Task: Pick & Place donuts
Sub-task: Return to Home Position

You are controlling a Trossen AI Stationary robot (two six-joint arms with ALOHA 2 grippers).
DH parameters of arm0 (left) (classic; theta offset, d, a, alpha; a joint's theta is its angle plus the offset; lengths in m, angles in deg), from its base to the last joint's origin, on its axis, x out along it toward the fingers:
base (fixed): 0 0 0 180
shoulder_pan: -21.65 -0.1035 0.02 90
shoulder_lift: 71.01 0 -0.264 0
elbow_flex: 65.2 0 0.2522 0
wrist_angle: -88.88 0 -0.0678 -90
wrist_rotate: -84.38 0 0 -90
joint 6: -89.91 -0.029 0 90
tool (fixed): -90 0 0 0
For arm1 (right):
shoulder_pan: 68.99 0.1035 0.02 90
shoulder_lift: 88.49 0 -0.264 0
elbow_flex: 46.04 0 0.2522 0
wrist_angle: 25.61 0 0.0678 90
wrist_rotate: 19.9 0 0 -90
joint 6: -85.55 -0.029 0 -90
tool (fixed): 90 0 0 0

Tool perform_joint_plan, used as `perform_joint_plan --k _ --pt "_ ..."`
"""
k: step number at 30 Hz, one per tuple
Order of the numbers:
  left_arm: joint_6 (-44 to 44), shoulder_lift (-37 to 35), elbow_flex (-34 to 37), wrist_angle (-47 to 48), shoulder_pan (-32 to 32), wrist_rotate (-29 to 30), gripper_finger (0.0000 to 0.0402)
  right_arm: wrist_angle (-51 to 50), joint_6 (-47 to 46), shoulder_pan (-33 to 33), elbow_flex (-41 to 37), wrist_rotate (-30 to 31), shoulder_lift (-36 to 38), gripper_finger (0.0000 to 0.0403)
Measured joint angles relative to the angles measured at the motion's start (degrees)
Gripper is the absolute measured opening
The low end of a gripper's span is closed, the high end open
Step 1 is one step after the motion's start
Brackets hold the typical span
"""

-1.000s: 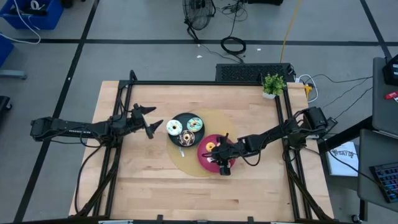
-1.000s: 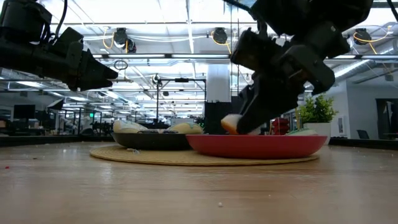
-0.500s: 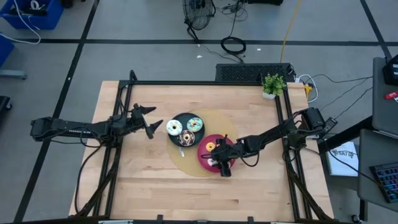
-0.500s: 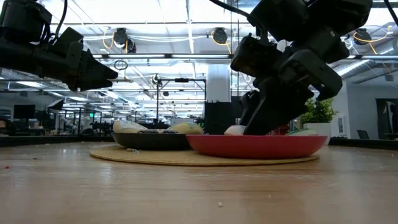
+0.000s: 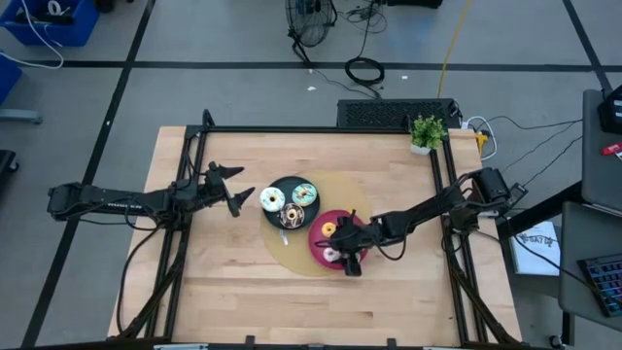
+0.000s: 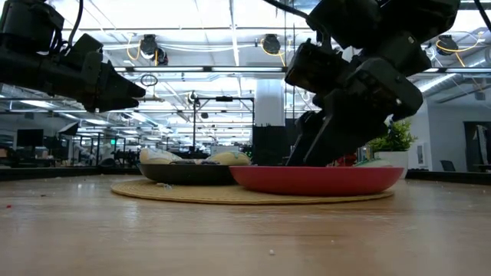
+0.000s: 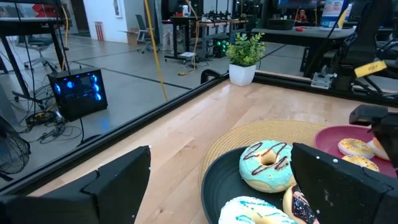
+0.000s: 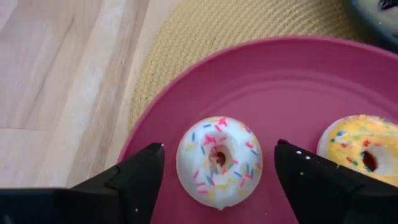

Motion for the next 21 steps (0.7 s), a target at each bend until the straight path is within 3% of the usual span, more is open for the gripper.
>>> perform_joint_plan --k 7,21 --pt "0.00 0.01 0.00 0.01 0.00 0.00 0.0381 -3.16 0.03 -0.11 -0.04 0.00 7.48 0.0283" --pt "0.00 0.02 0.00 0.00 -0.02 0.00 0.0381 -23.31 0.35 -0.11 -0.04 0.08 41.80 0.0281"
